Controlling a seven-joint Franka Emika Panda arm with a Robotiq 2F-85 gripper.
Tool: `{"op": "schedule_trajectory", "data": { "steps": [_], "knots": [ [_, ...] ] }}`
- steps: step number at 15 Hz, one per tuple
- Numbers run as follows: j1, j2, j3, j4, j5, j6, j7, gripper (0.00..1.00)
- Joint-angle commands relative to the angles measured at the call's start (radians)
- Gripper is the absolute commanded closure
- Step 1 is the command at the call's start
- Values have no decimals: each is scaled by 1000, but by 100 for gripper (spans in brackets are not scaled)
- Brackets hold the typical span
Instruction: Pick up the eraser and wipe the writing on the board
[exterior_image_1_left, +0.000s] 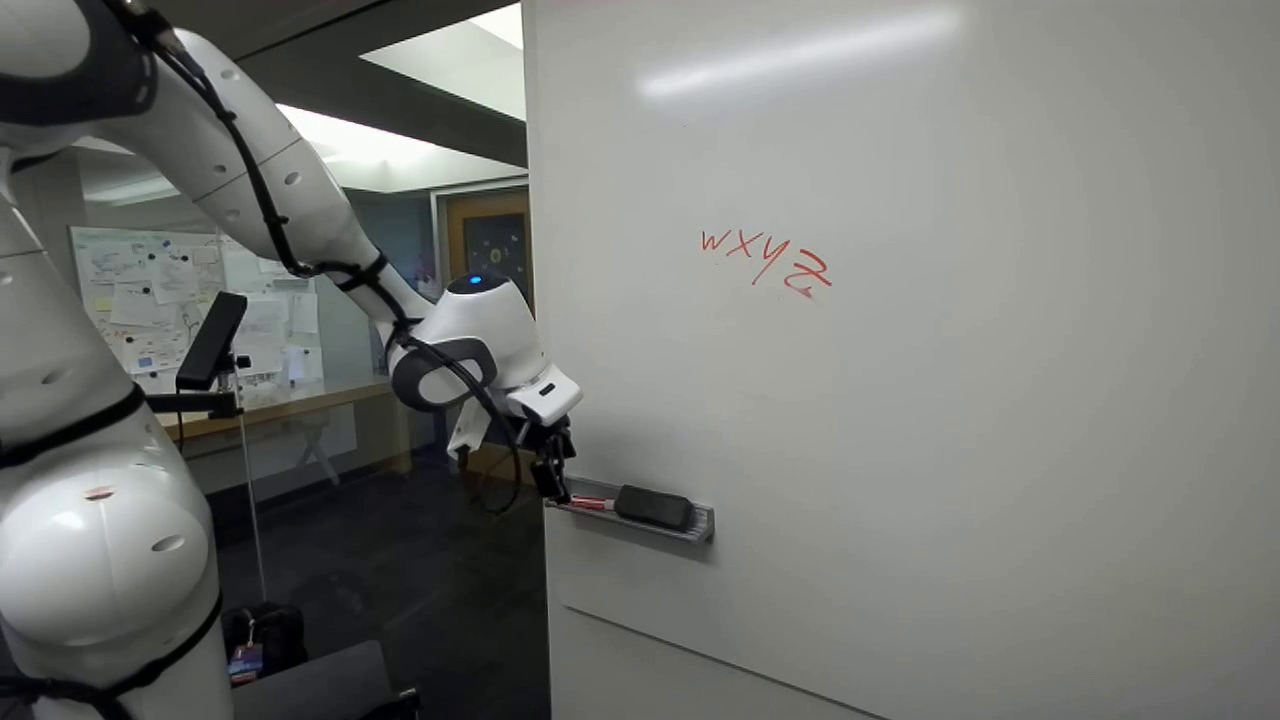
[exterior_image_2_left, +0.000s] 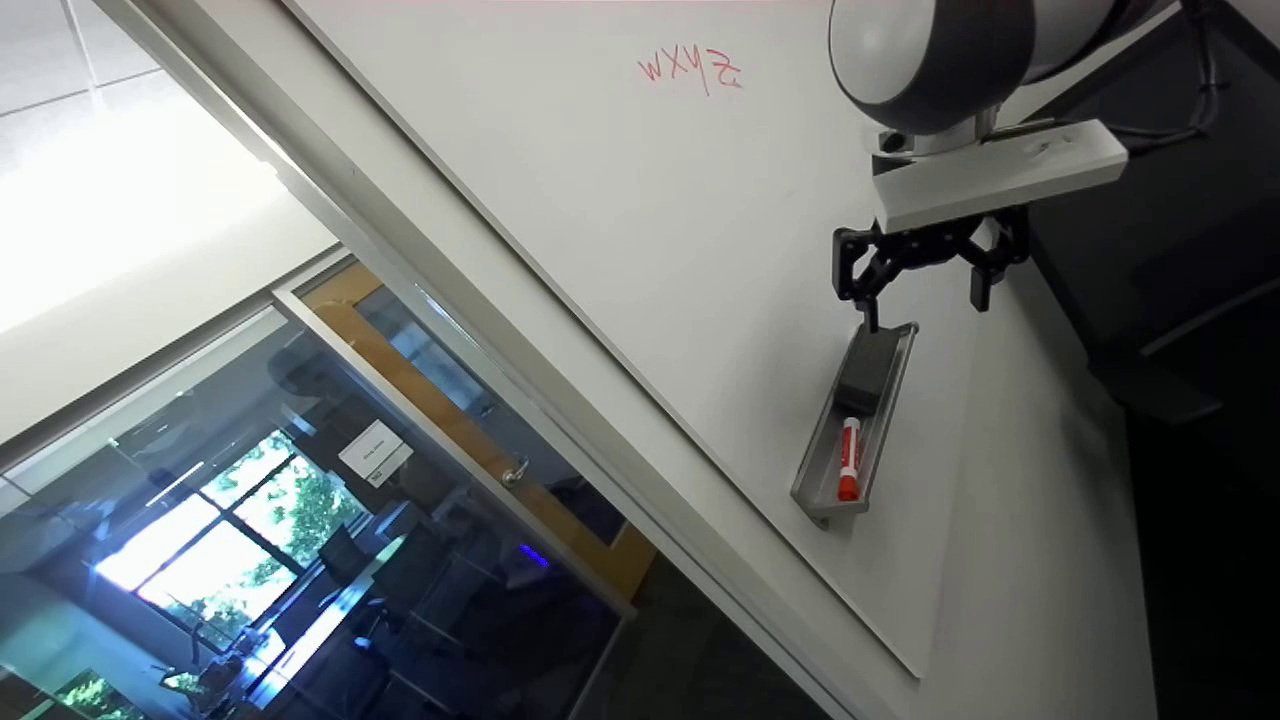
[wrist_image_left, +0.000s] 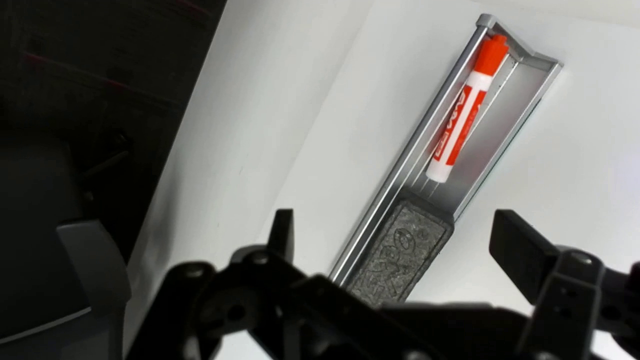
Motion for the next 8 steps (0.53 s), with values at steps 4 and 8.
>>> {"op": "schedule_trajectory", "data": {
  "steps": [4, 8],
  "knots": [
    [144, 113, -198, 94, 416, 6, -136, 0],
    [211, 138, -286, 162, 758, -2, -392, 0]
  ]
}}
